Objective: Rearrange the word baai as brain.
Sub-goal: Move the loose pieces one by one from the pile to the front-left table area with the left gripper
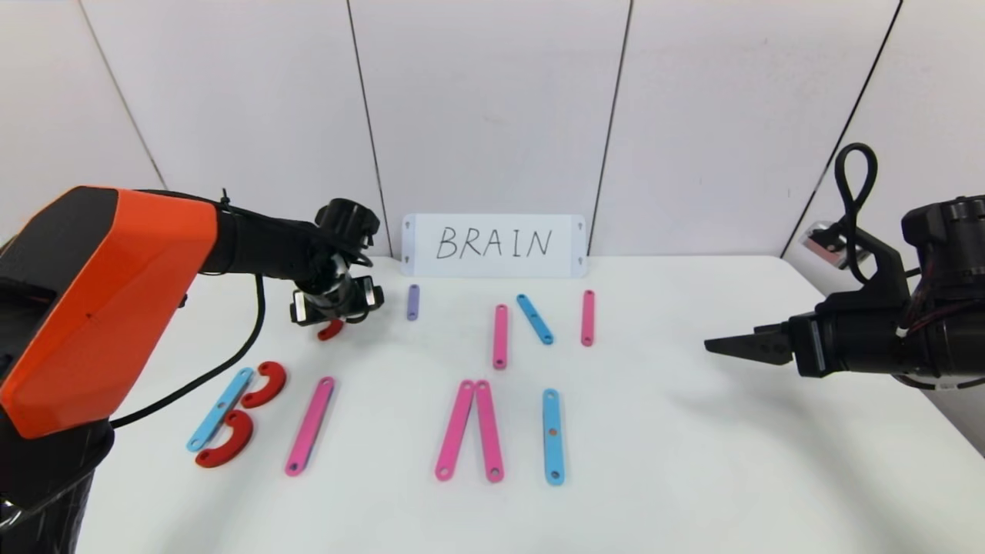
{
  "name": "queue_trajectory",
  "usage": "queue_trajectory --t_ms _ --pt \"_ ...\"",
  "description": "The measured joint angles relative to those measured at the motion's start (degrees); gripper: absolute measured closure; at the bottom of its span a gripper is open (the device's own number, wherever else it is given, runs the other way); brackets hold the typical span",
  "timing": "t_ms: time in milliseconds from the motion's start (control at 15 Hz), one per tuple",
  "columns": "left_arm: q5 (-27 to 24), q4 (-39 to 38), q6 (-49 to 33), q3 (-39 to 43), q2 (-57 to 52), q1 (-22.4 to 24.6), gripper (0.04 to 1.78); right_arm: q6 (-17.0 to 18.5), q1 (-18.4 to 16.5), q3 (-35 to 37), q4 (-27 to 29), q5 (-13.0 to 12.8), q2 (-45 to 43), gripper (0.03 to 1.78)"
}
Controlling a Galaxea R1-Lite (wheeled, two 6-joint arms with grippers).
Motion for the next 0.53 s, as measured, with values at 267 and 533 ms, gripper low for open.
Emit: queue_trajectory --t_ms 267,533 --pt "-0.1 1.1 -1.2 -1.9 1.3 0.1 0.11 0.0 0.0 0.0 0.0 0.0 0.0 0.08" --pt "-0.1 1.0 -2.1 -2.7 2.4 0.6 0.12 0.0 0.0 0.0 0.0 0.0 0.0 0.08"
